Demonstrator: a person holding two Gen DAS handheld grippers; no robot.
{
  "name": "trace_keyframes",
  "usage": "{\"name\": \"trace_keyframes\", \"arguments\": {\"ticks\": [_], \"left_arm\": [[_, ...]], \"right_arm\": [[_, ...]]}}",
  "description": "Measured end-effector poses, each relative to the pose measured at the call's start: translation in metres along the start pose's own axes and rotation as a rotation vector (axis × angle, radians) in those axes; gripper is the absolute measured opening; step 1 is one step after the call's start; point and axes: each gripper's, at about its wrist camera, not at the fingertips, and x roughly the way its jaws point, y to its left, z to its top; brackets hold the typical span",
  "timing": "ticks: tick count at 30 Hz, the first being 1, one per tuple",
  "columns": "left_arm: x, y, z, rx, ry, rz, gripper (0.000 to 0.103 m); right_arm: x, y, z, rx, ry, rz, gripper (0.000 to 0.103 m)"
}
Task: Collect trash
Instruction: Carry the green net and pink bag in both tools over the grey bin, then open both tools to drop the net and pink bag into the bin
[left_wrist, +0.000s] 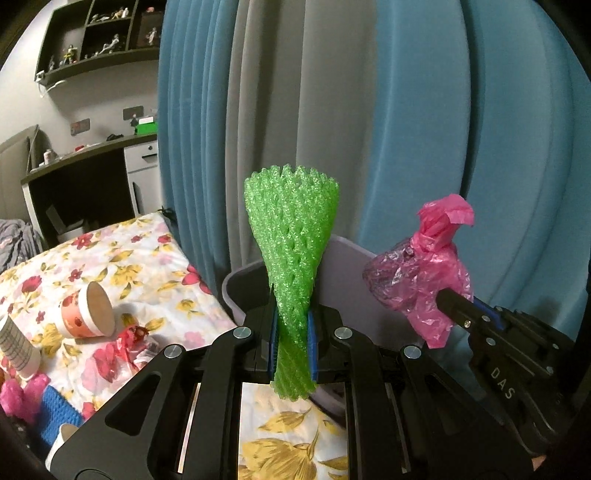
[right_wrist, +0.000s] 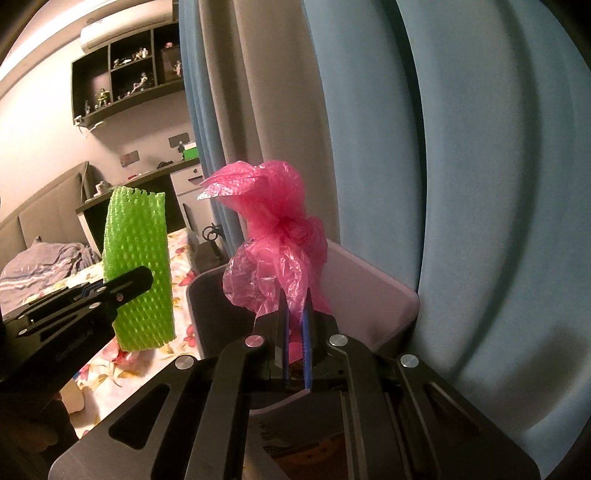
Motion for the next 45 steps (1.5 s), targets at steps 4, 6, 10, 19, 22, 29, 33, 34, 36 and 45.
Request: {"name": "trace_keyframes", "arguments": {"ticks": [4,6,10,19,22,29,33,34,36,45], "left_arm": [[0.009,-0.002,0.001,0.005,0.007,-0.004,0.012],[0.013,-0.001,0.002,0.002,0.008,-0.005,0.012],[0.022,0.000,0.004,-0.011,0.012,-0.022,0.012],[0.037,0.001,0.003,-0.016,0.015,-0.090,0.012],[0.043,0.001,0.001,-0.012,0.024,-0.105,0.012],[0.054,-0.001,0.003,-0.028,0.035,-0.153,0.012],[0.057,-0.001,0.004,-0.037,0.037,-0.175,0.013],[0.059,-0.002,0.004,-0.040,0.040,-0.182,0.013],[0.062,-0.003,0.004,-0.045,0.050,-0.189,0.014],[0.061,0.011,0.002,-0.114,0.037,-0.166,0.073]], "right_arm": [[0.004,0.001,0.002,0.009,0.010,-0.004,0.007],[0.006,0.002,0.002,0.009,0.013,-0.003,0.007],[0.007,0.002,0.003,0.012,0.014,-0.004,0.007],[0.012,-0.001,0.002,0.022,0.031,-0.006,0.007],[0.014,-0.001,0.003,0.023,0.038,-0.006,0.007],[0.018,-0.004,0.007,0.028,0.047,-0.007,0.007],[0.020,-0.005,0.008,0.029,0.052,-0.008,0.007],[0.020,-0.006,0.007,0.032,0.054,-0.008,0.007],[0.022,-0.006,0.008,0.037,0.057,-0.008,0.007],[0.028,-0.007,0.010,0.046,0.067,-0.002,0.027]]}}
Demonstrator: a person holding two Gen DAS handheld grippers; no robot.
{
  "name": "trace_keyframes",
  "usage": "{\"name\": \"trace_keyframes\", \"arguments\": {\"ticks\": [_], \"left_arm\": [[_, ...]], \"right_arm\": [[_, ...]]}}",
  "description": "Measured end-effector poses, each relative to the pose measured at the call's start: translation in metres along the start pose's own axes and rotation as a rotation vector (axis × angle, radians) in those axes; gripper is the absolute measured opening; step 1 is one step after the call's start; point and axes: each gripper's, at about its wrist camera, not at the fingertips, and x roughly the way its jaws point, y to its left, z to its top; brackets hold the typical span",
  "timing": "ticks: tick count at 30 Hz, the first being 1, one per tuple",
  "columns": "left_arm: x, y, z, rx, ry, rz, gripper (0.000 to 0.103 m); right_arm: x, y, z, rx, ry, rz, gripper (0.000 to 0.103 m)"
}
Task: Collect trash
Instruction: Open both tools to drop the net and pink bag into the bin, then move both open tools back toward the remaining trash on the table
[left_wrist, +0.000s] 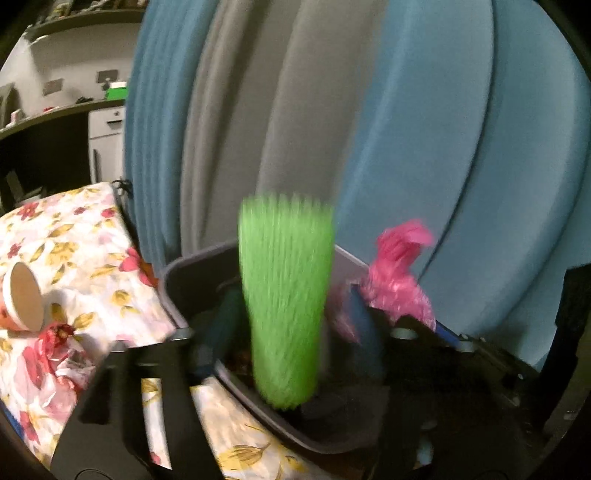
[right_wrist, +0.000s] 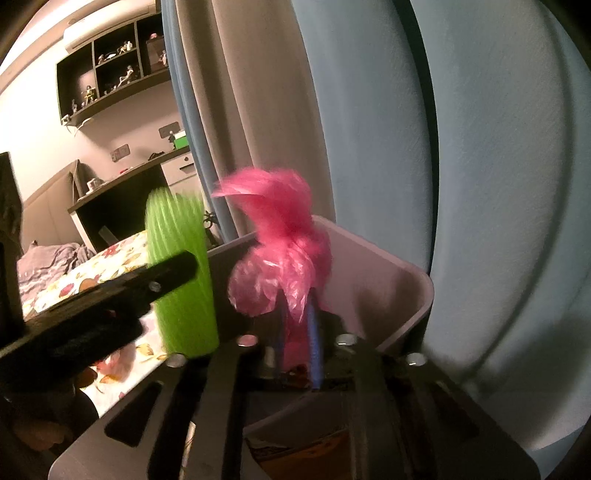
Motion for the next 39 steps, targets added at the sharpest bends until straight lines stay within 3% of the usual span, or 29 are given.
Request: {"name": "trace_keyframes", "arguments": {"ticks": [2,5,7,12,19,29,33,39], "left_arm": [[-0.005,0.004,0.001,-0.017,-0.016,0.017,0.080],[-0.015,0.010,0.001,-0.039,-0.031,0.049,0.086],[-0.026,0.012,0.000,-0.040,-0.052,0.083,0.088],[-0.059,0.013,-0.010,-0.024,-0.107,0.181,0.093],[-0.116,0.031,-0.032,-0.050,-0.127,0.300,0.096],[-0.214,0.079,-0.081,-0.110,-0.161,0.482,0.097],[-0.255,0.108,-0.107,-0.161,-0.169,0.570,0.097],[-0.313,0.151,-0.139,-0.222,-0.185,0.732,0.097]], "right_arm": [[0.000,0.000,0.000,0.003,-0.003,0.001,0.037],[-0.002,-0.001,-0.001,0.006,-0.010,-0.008,0.040],[-0.006,0.000,-0.002,0.008,-0.013,-0.012,0.041],[-0.022,0.005,-0.007,-0.002,-0.043,-0.021,0.056],[-0.048,0.019,-0.018,-0.017,-0.072,0.009,0.073],[-0.086,0.082,-0.041,-0.119,-0.093,0.158,0.088],[-0.089,0.121,-0.060,-0.187,-0.064,0.239,0.096],[-0.084,0.177,-0.094,-0.293,0.016,0.356,0.097]]}}
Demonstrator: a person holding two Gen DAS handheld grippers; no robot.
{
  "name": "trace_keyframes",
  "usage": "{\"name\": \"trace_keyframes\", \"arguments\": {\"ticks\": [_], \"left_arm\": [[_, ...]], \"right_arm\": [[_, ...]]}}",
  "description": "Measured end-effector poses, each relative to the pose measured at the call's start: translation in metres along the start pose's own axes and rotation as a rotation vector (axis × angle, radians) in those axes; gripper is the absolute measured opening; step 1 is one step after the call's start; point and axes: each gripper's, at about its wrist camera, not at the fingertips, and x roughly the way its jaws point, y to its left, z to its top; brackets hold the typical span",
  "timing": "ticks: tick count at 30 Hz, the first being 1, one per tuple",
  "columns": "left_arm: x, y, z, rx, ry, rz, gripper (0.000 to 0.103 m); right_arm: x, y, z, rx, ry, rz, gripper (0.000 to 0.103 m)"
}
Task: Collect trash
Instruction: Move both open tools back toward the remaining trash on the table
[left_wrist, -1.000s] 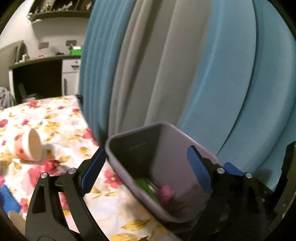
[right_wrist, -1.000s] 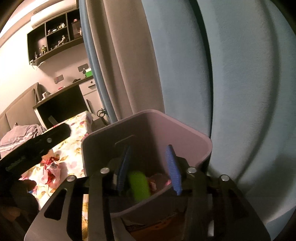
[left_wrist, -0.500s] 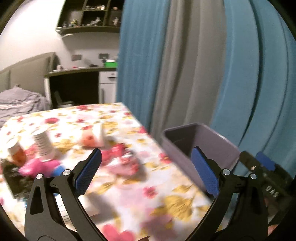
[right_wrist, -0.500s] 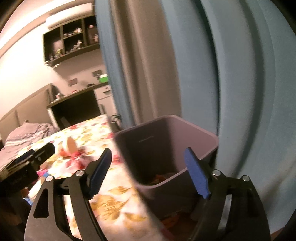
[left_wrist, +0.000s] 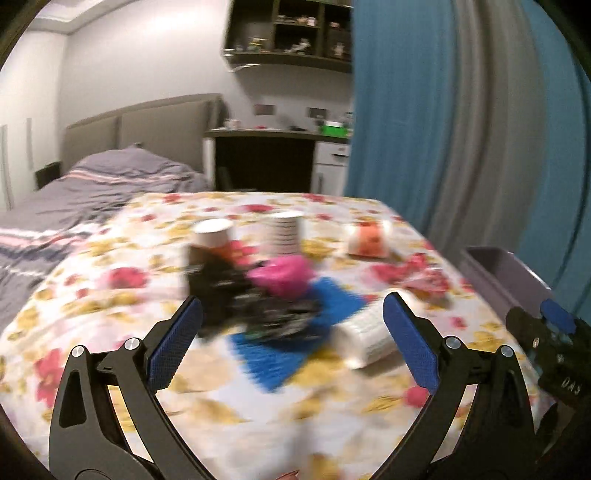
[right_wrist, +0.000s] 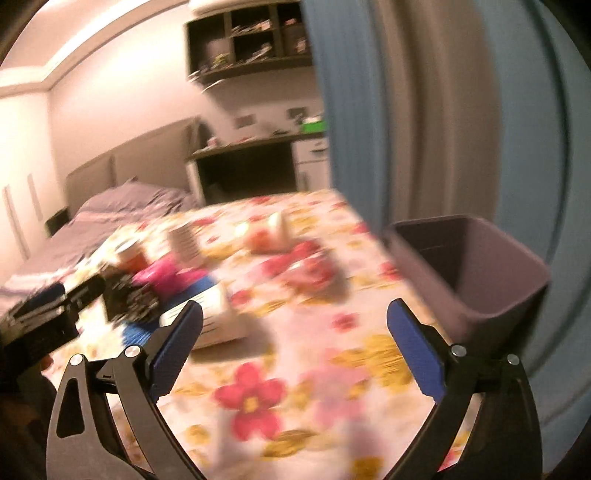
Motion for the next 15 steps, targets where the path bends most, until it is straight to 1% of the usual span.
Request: {"name": "trace_keyframes", "arguments": {"ticks": [4,7,12,15], "left_arm": [[-0.006,0.032,0.001,-0.042,0.003,0.038,0.097],[-0.006,0.042,0.001,-0.066,0.003,0.044,0.097],[-0.006,0.048,-0.002,-0.075,0.002,0.037,0.097],[-0.003,0.048,-0.003,-0.075,0.002,0.033,0.097]], "right_arm": [[0.021,0.038,-0.010,-0.073,0.065,0.047,0.097],[0.039,0.056,-0.016,-0.110,0.117,0.060,0.097],[0.064,0.074,-0.023,-0.145,0.187,0.062,0.097],[0.074,0.083,-0.023,-0.165,0.197,0.059,0.097]]}}
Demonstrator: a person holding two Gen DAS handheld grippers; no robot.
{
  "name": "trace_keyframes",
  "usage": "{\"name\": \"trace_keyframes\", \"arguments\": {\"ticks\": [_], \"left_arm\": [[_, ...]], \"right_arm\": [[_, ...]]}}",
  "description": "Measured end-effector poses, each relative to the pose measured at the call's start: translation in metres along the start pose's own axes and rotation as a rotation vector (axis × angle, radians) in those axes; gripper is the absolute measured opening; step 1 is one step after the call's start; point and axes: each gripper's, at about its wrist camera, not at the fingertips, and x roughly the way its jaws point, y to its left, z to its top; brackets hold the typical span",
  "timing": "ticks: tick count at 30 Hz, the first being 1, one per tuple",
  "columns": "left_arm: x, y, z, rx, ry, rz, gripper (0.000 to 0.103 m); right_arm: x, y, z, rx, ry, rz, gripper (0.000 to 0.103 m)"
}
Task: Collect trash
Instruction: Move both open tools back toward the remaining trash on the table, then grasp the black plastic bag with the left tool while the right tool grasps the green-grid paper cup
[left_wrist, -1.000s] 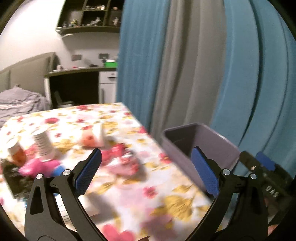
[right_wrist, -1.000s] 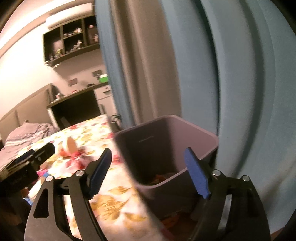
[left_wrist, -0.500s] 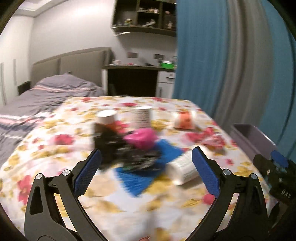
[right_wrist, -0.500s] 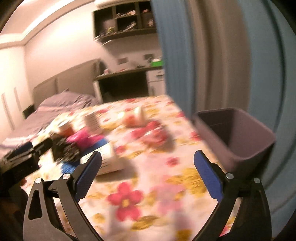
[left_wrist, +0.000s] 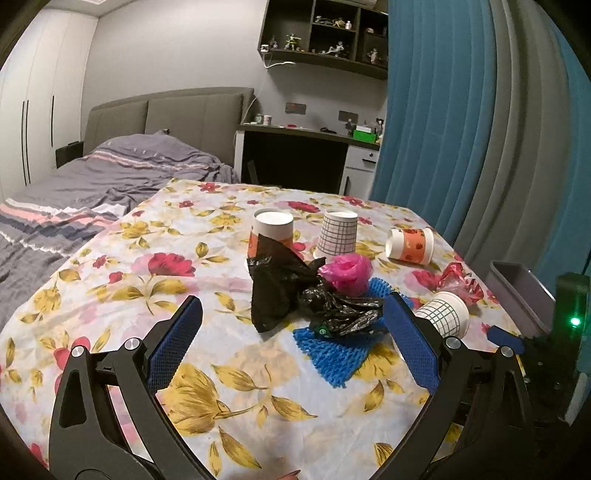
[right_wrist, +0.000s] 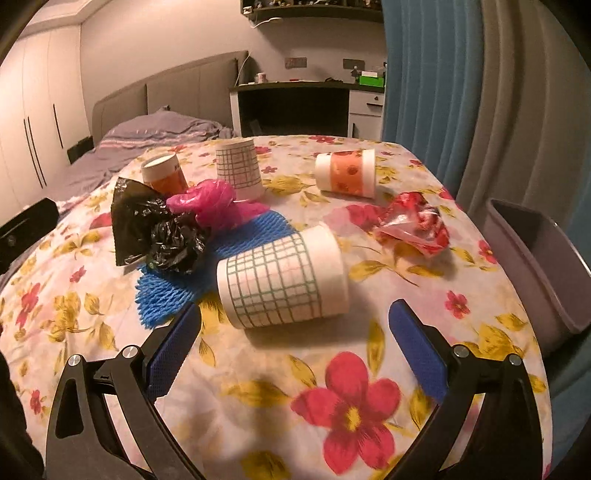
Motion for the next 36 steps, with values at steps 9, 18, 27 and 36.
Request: {"name": "trace_keyframes", "arguments": {"ticks": [9,18,27,36], "left_arm": [[0.014,0.002,-0.004,0.008,0.026,0.002,0.097],[0.023,0.016,-0.003,0.007,0.038,0.009,0.097],[0.052,0.035,0.011,-0.023,0.086,-0.021,0.091],[0.109,0.044,0.013,-0.065,0.211,-0.088,0.061]], "right_arm": [[0.017,0.003,0.008,-0.003,0.021,-0.005,0.097],[0.019,0.000,0.008,0.005,0.038,0.012,0.080],[0.001,-0.011,0.004,0.037,-0.002,0.011,0.080],[-0.016,-0.022,0.001,0.058,-0.035,0.009,0.080]]}}
